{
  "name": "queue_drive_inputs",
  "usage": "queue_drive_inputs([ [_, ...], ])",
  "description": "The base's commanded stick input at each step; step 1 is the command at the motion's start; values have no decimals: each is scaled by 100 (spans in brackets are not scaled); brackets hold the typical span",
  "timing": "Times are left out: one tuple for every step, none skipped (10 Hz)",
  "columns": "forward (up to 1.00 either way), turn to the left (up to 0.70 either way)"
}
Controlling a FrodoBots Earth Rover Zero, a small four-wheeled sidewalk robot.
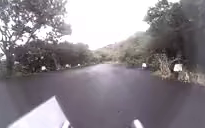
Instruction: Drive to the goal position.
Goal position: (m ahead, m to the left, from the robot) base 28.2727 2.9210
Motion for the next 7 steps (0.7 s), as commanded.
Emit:
queue_drive_inputs([
  [100, -40],
  [100, -40],
  [100, -40],
  [100, -40],
  [100, -40],
  [100, -40],
  [100, -23],
])
